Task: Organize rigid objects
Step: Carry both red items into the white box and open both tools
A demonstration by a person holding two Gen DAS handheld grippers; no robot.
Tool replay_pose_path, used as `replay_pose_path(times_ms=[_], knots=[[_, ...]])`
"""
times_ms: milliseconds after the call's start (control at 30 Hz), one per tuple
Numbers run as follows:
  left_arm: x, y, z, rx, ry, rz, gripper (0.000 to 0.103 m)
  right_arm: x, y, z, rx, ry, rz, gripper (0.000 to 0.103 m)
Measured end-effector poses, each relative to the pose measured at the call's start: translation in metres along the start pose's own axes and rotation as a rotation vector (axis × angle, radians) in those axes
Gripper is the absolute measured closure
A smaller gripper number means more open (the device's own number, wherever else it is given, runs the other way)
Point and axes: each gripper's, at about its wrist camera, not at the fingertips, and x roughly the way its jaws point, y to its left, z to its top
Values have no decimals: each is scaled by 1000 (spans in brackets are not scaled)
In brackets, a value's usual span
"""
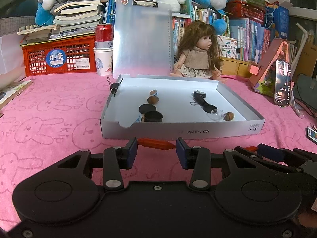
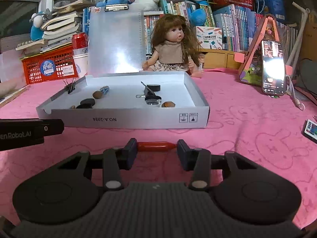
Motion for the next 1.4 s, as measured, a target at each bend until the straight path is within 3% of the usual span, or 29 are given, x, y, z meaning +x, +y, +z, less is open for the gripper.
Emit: replay_pose_path(times_ms=[267, 467, 633, 833, 1067, 1400], knots=[[8, -5, 38, 8, -20, -25, 62, 1, -4, 35, -2, -38, 44, 54], [37, -3, 85, 14, -16, -1, 62, 28, -18, 83, 39, 4, 97, 54], [81, 5, 125, -36, 68, -28, 62, 67, -26, 119, 63, 87, 159, 54], [141, 8, 155, -60, 136, -7, 62, 123, -34, 151, 112, 184, 247, 54], [199, 7, 158, -52, 163, 70, 62, 175, -33, 164, 129, 220, 235, 54], [230, 12, 147, -42, 171, 100, 62, 211, -30, 152, 101, 262, 175, 54]])
